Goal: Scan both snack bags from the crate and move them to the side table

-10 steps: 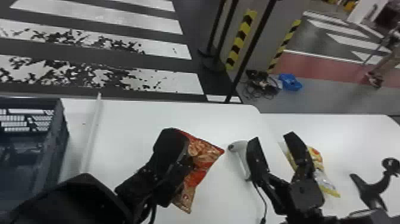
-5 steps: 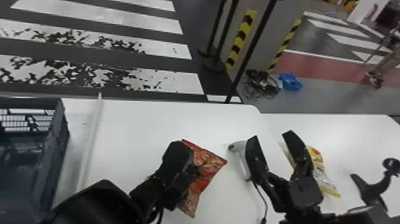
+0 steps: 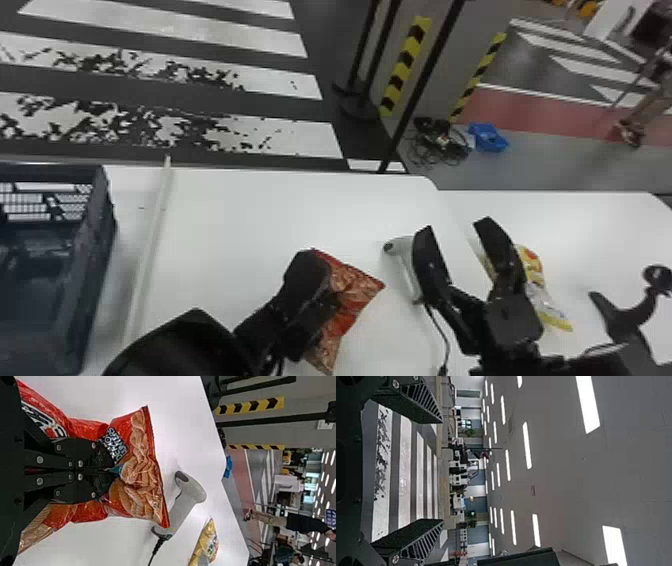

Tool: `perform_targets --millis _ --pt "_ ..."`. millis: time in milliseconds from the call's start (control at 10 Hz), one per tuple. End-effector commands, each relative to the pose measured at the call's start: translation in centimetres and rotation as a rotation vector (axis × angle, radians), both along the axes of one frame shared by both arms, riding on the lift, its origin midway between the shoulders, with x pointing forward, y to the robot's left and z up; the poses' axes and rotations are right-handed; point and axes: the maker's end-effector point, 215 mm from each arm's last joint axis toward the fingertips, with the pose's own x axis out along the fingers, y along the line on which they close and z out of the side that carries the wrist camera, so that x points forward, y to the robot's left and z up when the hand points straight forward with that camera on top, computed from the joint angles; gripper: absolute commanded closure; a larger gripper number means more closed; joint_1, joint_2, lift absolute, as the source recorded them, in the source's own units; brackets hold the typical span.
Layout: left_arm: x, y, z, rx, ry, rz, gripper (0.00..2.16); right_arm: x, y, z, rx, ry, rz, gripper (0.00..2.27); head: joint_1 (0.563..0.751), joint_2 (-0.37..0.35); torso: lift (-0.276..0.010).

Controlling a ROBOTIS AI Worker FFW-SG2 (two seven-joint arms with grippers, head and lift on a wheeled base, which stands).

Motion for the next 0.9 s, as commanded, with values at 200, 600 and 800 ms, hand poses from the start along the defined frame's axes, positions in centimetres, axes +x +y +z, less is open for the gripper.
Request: perform_targets --millis 200,600,800 --pt "0.9 0.4 0.5 0.01 -0.033 0.027 0.03 0.1 -0.2 0.2 0.005 -0.004 -0.001 0.11 0.695 -0.35 -0.095" --pt "4.0 5.8 7.5 -0.078 -0.151 0.166 0.03 -0.1 -0.6 0.0 0.0 0.002 -0.006 0.11 0.695 -0.35 -0.095" --pt "6.7 14.6 11.8 -0.109 -0.232 0.311 0.03 0.1 -0.4 -0.2 0.001 0.007 -0.001 0.11 0.695 -0.35 -0.095"
